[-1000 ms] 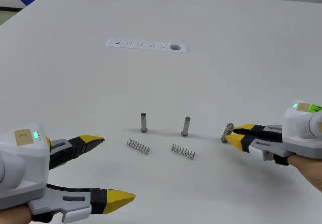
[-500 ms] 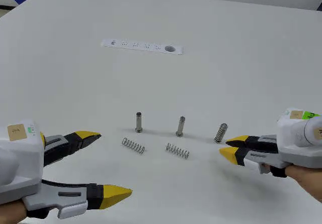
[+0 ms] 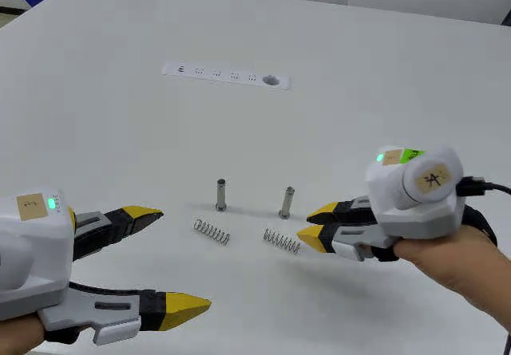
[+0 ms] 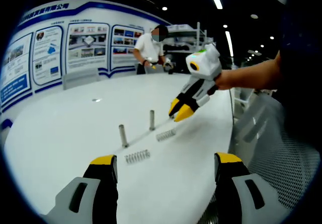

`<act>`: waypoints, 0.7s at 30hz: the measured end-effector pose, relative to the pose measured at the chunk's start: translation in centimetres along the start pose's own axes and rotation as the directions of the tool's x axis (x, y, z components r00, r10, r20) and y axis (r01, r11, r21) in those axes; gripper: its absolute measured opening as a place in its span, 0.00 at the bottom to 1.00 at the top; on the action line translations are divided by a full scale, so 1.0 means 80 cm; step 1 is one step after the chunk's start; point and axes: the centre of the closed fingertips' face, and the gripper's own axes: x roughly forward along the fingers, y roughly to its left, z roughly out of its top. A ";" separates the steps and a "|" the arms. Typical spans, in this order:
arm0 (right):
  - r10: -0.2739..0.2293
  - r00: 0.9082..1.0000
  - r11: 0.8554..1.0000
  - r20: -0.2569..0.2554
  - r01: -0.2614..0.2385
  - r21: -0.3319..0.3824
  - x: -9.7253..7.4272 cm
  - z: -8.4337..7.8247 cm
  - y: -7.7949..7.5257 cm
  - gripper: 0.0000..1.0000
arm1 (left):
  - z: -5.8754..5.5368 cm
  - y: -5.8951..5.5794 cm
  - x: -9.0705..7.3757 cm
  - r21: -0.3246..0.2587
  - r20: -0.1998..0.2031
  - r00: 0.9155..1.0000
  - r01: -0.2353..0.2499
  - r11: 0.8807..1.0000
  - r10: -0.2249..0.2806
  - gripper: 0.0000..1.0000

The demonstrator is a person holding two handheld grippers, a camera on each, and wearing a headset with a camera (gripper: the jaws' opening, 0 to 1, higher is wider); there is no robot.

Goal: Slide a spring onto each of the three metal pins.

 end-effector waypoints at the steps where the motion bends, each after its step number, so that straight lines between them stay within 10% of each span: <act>1: 0.002 1.000 1.000 -0.024 -0.003 -0.016 0.005 0.001 0.000 0.16 | 0.000 0.000 0.000 -0.001 -0.001 1.000 -0.001 1.000 0.001 0.80; 21: 0.058 0.962 0.990 -0.266 -0.090 -0.109 0.058 -0.013 0.010 0.16 | -0.003 0.002 -0.001 -0.006 -0.007 1.000 -0.010 1.000 0.009 0.80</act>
